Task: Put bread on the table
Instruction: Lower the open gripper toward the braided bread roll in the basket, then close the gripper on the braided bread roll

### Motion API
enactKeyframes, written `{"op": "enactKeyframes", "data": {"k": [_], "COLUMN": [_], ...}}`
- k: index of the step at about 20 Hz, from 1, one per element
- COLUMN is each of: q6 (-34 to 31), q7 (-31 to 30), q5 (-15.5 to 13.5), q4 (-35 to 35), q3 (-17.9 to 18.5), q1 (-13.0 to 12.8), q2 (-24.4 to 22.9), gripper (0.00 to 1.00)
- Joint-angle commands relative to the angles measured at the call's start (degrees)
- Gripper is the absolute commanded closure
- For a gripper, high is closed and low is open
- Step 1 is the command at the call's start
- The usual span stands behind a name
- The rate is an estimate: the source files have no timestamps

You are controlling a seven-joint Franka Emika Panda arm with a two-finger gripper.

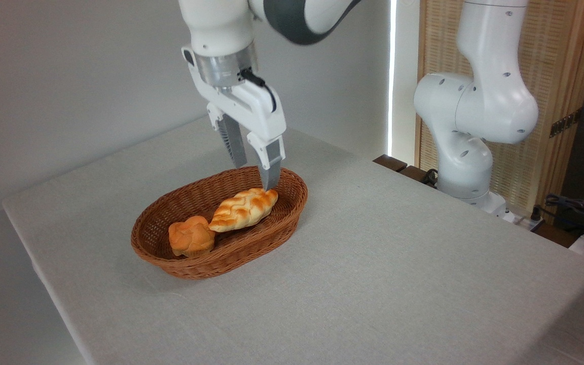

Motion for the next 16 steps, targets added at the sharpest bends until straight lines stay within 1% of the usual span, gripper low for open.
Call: {"op": "enactKeyframes", "data": {"k": [1,3,5,14,16], "q6": [10.5,12.6,14.4,19.9,20.2], "q7": [-3.4,-3.1,-3.2,-3.4,-3.4], "q5": [-0.9,0.2,3.2,3.4,3.4], "q4": [-7.6,-9.7,-10.7,-12.4,-12.4], "q3": [-5.6,-7.6,-7.9,-8.5,-8.5], "q1": [0.0,0.0,0.0,0.0,0.0], "q2": [-1.0,-0.8,-0.7,0.6,1.0], "gripper": [0.0,0.0,0.0,0.0,0.06]}}
